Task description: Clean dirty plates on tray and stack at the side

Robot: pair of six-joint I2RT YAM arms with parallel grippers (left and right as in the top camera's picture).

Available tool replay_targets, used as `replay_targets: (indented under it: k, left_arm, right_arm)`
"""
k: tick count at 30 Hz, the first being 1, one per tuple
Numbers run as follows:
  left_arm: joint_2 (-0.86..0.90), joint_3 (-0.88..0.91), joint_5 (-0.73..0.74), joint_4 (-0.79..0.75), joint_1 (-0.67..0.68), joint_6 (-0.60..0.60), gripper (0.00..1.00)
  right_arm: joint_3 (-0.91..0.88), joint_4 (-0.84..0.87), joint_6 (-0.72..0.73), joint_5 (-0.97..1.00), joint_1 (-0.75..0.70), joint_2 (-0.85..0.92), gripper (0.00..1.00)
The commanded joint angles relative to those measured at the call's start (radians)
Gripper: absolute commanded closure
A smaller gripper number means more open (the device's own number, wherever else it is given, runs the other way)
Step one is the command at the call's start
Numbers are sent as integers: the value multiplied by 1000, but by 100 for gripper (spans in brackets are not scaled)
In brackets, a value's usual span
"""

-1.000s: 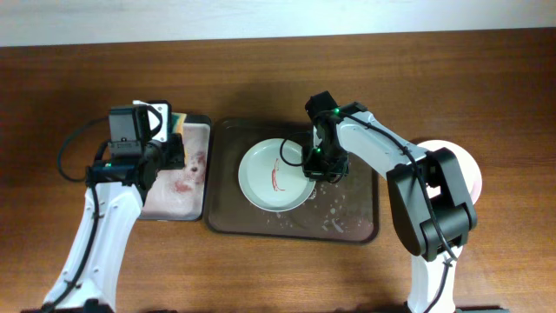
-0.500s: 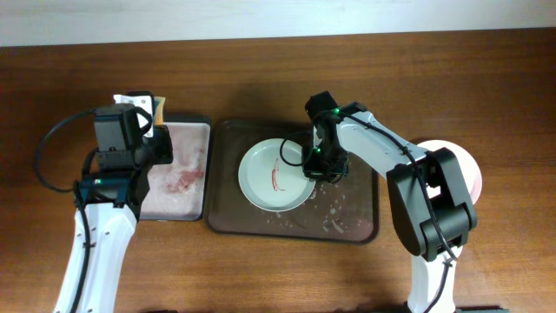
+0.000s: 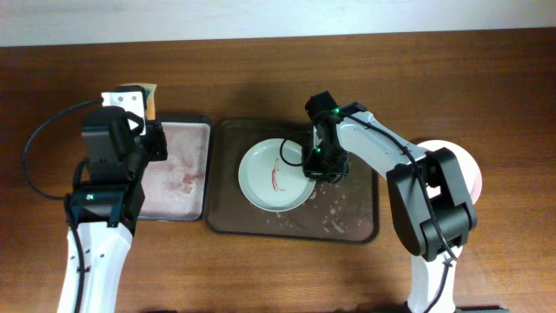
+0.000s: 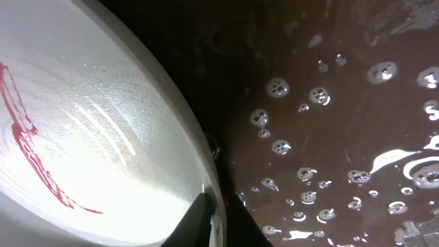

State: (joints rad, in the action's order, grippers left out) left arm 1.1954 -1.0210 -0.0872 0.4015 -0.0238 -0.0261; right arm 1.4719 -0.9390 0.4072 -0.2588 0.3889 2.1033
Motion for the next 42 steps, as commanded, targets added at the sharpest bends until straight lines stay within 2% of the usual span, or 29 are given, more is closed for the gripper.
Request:
replay_targets:
  k: [1, 19, 29, 33, 39, 41, 42]
  left_arm:
    - [-39, -23, -16, -28, -2, -28, 100]
    - [-22, -21, -15, -14, -2, -27, 100]
    - [264, -9, -2, 143, -3, 16, 100]
    - [366, -9, 66, 167, -3, 15, 100]
    - [351, -47, 159, 193, -3, 15, 100]
    - [346, -66, 244, 210, -2, 15, 100]
    - [345, -71, 343, 208, 0, 15, 100]
  right_arm:
    - [-8, -3, -9, 27, 3, 5, 89]
    - [-8, -4, -9, 27, 3, 5, 89]
    - [-8, -4, -9, 27, 3, 5, 89]
    - [-8, -4, -9, 27, 3, 5, 89]
    - [-8, -5, -9, 27, 3, 5, 89]
    - [-8, -6, -9, 27, 3, 5, 89]
    - [-8, -5, -9, 27, 3, 5, 89]
